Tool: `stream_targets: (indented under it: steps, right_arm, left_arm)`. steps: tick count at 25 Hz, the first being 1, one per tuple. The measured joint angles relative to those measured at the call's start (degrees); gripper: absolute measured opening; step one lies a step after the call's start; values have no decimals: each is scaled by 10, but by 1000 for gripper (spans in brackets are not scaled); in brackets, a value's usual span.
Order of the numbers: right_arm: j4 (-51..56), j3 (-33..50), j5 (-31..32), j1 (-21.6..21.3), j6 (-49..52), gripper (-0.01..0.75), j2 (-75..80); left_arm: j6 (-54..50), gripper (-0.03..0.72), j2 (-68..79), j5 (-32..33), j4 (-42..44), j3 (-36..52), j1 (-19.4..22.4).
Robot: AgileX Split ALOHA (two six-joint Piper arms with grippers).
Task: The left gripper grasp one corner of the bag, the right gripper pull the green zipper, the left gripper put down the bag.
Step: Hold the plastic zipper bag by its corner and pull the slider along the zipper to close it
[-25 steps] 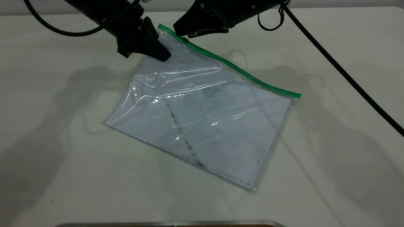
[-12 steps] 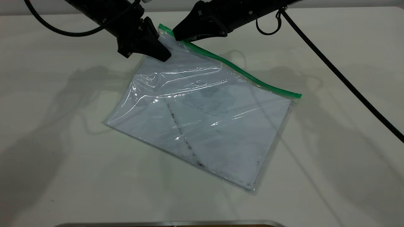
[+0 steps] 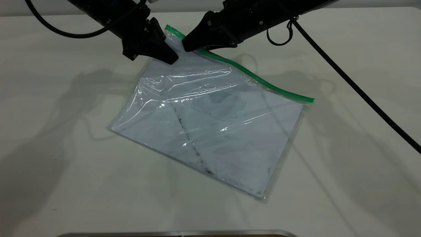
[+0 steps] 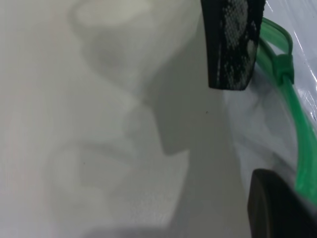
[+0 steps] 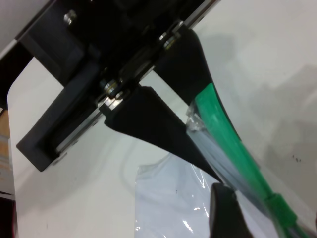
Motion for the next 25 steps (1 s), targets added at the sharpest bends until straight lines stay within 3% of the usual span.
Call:
stream_targets:
  steps: [9,15,25]
  right_arm:
    - [16,0,2,0,-2,281,0]
    - [18,0,4,0,-4,52,0]
    - [16,-1,21,-8,-12,36,0]
  left_arm:
    - [2,64,0,0,0,0,0]
    - [1,60,0,2,-1,0,0]
    - [-1,51,0,26,-14,0,6]
